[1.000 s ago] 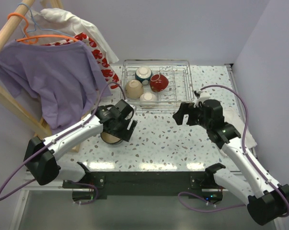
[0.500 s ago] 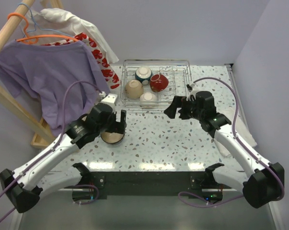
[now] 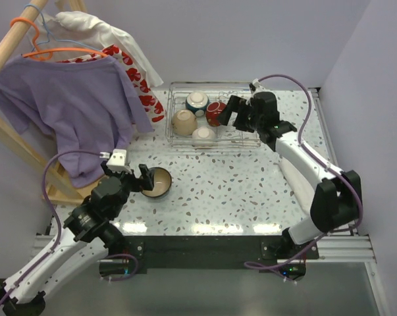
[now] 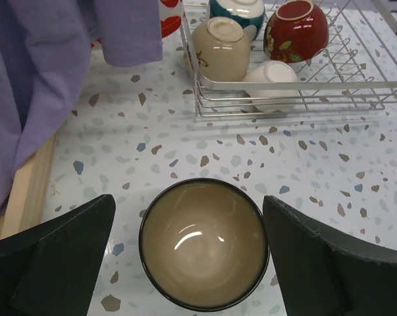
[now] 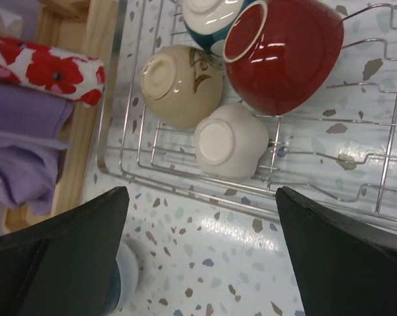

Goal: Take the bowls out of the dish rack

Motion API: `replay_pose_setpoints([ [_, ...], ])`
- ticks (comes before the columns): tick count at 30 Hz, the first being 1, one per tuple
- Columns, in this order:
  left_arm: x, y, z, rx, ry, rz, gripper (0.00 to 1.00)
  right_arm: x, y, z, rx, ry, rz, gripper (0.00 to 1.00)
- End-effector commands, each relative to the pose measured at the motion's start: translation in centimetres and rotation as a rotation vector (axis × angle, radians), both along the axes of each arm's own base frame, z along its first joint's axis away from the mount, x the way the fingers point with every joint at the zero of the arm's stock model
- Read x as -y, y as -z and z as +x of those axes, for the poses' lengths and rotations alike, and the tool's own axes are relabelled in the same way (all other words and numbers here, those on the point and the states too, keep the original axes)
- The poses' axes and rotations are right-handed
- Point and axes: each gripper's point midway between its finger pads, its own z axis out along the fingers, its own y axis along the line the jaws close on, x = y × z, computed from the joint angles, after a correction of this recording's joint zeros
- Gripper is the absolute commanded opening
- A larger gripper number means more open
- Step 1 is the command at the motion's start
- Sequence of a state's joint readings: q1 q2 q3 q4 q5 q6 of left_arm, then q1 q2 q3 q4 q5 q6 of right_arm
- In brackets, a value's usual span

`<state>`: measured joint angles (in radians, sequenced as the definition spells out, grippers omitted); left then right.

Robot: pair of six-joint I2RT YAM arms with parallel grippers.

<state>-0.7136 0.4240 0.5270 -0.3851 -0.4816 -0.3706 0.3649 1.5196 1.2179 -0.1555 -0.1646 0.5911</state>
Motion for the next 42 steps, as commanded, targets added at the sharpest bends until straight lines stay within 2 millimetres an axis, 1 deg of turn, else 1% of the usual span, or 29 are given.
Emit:
replay_pose_setpoints([
  [1,-1.0,-3.7,0.9,0.160,-0.055,-0.055,0.99,0.1,-2.6,4.9,0.072,0.133,0.052,0.99],
  [2,-1.1,-3.4,0.8,0.149,-0.061,-0.042,0.99,0.1,-0.9,5.9,0.038,0.150,0.040,0.99],
  [3,-1.2,-3.1,0.9,0.135,-0.064,-0.034,0.99,0.1,-1.6,6.9,0.048,0.179,0.061,0.99],
  [4,-1.1,-3.2,0.8,0.126,-0.063,-0.039,0.99,0.2,-1.2,7.5,0.038,0.197,0.063,0.99],
  [5,-0.9,-3.1,0.8,0.123,-0.054,-0.040,0.99,0.0,0.1,8.2,0.014,0.210,0.057,0.99],
  [6,-0.6,-2.8,0.9,0.113,-0.044,-0.038,0.99,0.5,-0.1,9.1,0.025,0.255,0.055,0.99],
  [7,-0.2,-2.9,0.9,0.111,-0.026,-0.041,0.99,0.8,0.2,9.6,0.028,0.284,0.052,0.99],
  [8,-0.1,-2.7,0.9,0.105,-0.019,-0.036,0.99,0.8,1.0,10.1,0.021,0.301,0.054,0.99],
  [9,0.1,-2.5,1.0,0.098,-0.017,-0.029,0.99,0.8,1.1,10.6,0.019,0.325,0.083,0.98],
  [10,0.0,-2.2,1.1,0.090,-0.019,-0.017,0.98,1.1,1.5,11.1,0.020,0.355,0.073,0.98],
  [15,0.2,-1.8,1.3,0.062,-0.019,0.007,0.98,1.0,3.2,12.8,-0.009,0.401,0.079,0.98],
  [16,0.2,-1.8,1.3,0.062,-0.017,0.006,0.98,1.0,3.6,13.1,-0.015,0.404,0.078,0.99],
  [18,0.1,-1.8,1.2,0.065,-0.020,0.003,0.98,0.8,3.7,13.4,-0.015,0.405,0.083,0.98],
  [25,0.0,-1.5,1.4,0.055,-0.029,0.013,0.98,1.2,6.5,14.0,-0.060,0.450,0.057,0.98],
  [28,0.1,-1.4,1.5,0.048,-0.025,0.016,0.98,1.2,7.0,14.3,-0.057,0.463,0.065,0.97],
  [29,0.2,-1.3,1.5,0.046,-0.025,0.018,0.98,1.2,7.4,14.4,-0.060,0.460,0.064,0.97],
  [30,0.1,-1.3,1.5,0.045,-0.026,0.020,0.98,0.9,7.6,14.5,-0.066,0.449,0.070,0.97],
  [33,0.1,-1.2,1.6,0.039,-0.029,0.024,0.98,0.6,7.7,15.0,-0.060,0.437,0.069,0.96],
  [37,0.0,-1.1,1.6,0.036,-0.031,0.026,0.98,0.2,8.1,15.1,-0.071,0.420,0.073,0.95],
  [41,0.0,-1.1,1.7,0.036,-0.034,0.025,0.98,-0.1,8.1,15.0,-0.076,0.412,0.088,0.89],
  [42,-0.1,-1.1,1.7,0.035,-0.035,0.026,0.98,-0.1,7.3,14.9,-0.062,0.412,0.098,0.87],
])
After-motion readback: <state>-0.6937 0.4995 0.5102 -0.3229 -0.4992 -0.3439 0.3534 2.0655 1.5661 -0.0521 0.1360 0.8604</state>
